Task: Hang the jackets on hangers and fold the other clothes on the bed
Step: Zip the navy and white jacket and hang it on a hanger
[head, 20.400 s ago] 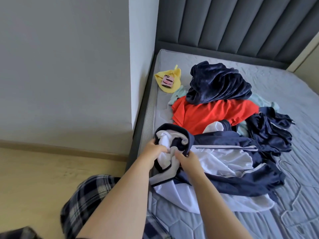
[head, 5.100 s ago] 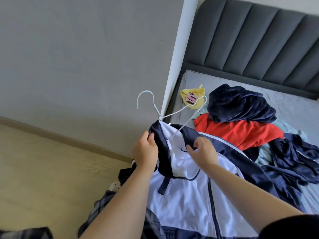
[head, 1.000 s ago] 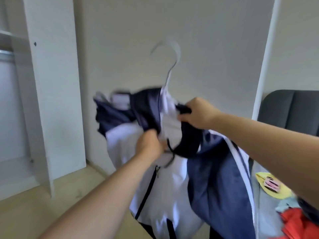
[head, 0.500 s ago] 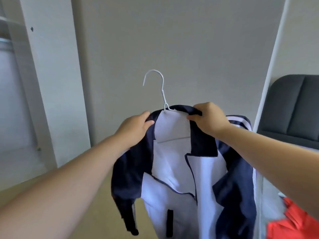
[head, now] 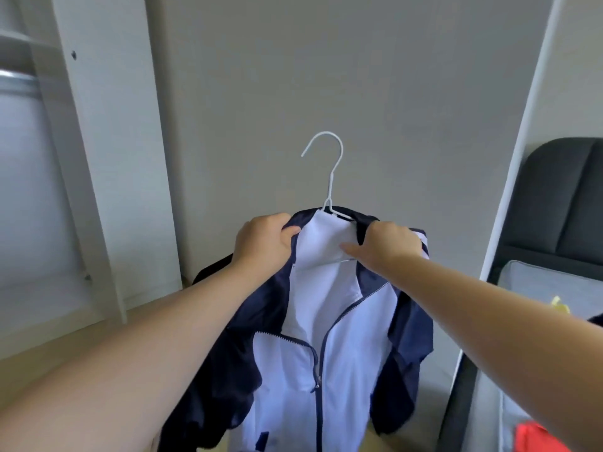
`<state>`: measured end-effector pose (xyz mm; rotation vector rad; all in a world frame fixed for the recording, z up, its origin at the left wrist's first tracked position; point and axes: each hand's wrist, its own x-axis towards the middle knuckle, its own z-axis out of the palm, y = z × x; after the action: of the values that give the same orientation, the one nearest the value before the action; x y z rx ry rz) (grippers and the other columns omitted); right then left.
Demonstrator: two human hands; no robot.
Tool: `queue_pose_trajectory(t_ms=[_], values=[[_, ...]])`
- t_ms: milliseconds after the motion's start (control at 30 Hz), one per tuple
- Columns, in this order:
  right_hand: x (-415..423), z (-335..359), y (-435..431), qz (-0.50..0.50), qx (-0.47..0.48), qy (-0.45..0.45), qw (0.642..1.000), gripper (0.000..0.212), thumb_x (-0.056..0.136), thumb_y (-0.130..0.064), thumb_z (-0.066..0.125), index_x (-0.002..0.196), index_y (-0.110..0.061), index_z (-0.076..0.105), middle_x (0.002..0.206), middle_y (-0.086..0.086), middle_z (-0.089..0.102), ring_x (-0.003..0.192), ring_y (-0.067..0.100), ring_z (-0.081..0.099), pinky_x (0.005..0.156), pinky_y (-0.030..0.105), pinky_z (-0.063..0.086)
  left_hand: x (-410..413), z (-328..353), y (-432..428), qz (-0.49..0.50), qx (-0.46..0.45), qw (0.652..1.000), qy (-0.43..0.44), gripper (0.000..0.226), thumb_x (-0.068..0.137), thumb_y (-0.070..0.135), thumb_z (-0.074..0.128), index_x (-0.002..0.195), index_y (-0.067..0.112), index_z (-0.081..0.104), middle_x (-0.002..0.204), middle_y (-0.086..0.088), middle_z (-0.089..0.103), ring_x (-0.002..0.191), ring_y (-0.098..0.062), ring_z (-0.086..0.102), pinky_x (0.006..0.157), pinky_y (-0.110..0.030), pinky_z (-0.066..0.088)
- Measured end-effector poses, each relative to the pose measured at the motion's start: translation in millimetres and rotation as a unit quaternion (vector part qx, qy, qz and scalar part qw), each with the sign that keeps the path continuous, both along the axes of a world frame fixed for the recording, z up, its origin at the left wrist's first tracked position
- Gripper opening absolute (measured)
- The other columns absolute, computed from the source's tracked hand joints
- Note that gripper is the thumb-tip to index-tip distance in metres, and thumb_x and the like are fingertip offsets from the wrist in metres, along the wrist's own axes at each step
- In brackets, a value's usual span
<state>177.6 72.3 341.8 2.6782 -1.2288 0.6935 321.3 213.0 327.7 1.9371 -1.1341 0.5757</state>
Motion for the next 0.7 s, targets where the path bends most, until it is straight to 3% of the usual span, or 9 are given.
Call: queue_pose_trajectory(t_ms=[100,200,267,333,400,500,567,633,700], values=[[9.4,3.4,0.9,0.030,0.022,-0.078,0.996,0.028,0.087,-0.019,0.050,0.063,-0.012,0.039,0.063,0.005,0.050,0.060,0.028,0.045,0.049,0.029,0.028,6.7,0.1,7.4,-0.002,0.012,0.999,-0.032,0.026,0.090,0.018,0.058,0.068,0.009,0.046,0.056,-0.003,0.045,0.059,-0.029,0.042,0.053,-0.032,0.030],[11.1,6.3,13.0,0.158,-0.021,-0.333,0.929,0.039,0.080,-0.015,0.052,0.051,-0.016,0.026,0.043,-0.003,0.029,0.042,0.016,0.027,0.042,0.028,0.018,22.2,-1.5,19.9,0.004,0.068,0.996,-0.059,0.008,0.089,0.017,0.060,0.083,0.011,0.058,0.067,-0.001,0.057,0.068,-0.027,0.052,0.057,-0.031,0.036],[6.8,0.8,21.3,0.214,-0.049,-0.214,0.952,0.039,0.081,-0.019,0.054,0.052,-0.017,0.029,0.045,-0.004,0.032,0.043,0.015,0.030,0.042,0.028,0.020,29.4,-0.8,27.0,-0.002,0.016,1.000,-0.007,0.002,0.086,0.012,0.062,0.084,0.013,0.061,0.071,0.001,0.061,0.070,-0.025,0.055,0.063,-0.032,0.043],[5.2,-14.7,29.0,0.216,0.013,0.094,0.972,0.035,0.085,-0.022,0.054,0.054,-0.017,0.040,0.052,-0.002,0.043,0.050,0.019,0.040,0.046,0.028,0.030,30.5,0.8,30.1,-0.001,-0.049,0.998,0.029,0.007,0.083,0.009,0.063,0.083,0.016,0.063,0.072,0.003,0.064,0.072,-0.022,0.057,0.068,-0.032,0.046],[0.3,-19.5,29.8,0.228,0.041,0.161,0.960,0.041,0.088,-0.026,0.055,0.051,-0.018,0.039,0.051,-0.001,0.042,0.050,0.019,0.040,0.049,0.029,0.034,26.4,-0.8,29.5,-0.011,-0.050,0.999,0.015,0.008,0.082,0.007,0.063,0.083,0.015,0.062,0.072,0.003,0.063,0.071,-0.022,0.057,0.068,-0.032,0.046],[-1.5,-2.7,21.9,0.237,-0.112,-0.188,0.947,0.036,0.091,-0.023,0.055,0.060,-0.016,0.038,0.056,0.001,0.041,0.056,0.032,0.041,0.053,0.031,0.029,20.2,-7.9,27.7,-0.034,-0.043,0.998,-0.006,0.007,0.083,0.008,0.064,0.083,0.015,0.061,0.070,0.007,0.059,0.069,-0.021,0.054,0.063,-0.030,0.042],[-3.1,16.8,12.2,0.244,-0.005,-0.261,0.934,0.020,0.095,-0.026,0.053,0.084,-0.010,0.057,0.079,0.004,0.057,0.075,0.028,0.052,0.067,0.033,0.041,15.1,-11.5,24.9,-0.046,-0.028,0.998,-0.015,0.006,0.083,0.009,0.065,0.084,0.014,0.062,0.071,0.008,0.058,0.069,-0.019,0.053,0.063,-0.029,0.041],[-5.5,20.0,7.5,0.242,0.259,-0.101,0.930,0.039,0.098,-0.036,0.049,0.108,-0.001,0.061,0.107,0.009,0.063,0.099,0.026,0.058,0.092,0.036,0.045,9.4,-14.6,20.0,-0.058,-0.007,0.998,-0.024,0.005,0.084,0.010,0.066,0.085,0.012,0.062,0.075,0.007,0.060,0.071,-0.019,0.053,0.064,-0.029,0.041],[-9.1,3.9,5.1,0.234,0.388,-0.007,0.892,0.037,0.095,-0.032,0.057,0.103,0.004,0.064,0.105,0.016,0.067,0.095,0.025,0.062,0.094,0.041,0.049,6.6,-19.6,13.9,-0.070,0.006,0.997,-0.038,0.006,0.084,0.009,0.066,0.086,0.011,0.062,0.075,0.009,0.057,0.073,-0.019,0.053,0.064,-0.028,0.040]])
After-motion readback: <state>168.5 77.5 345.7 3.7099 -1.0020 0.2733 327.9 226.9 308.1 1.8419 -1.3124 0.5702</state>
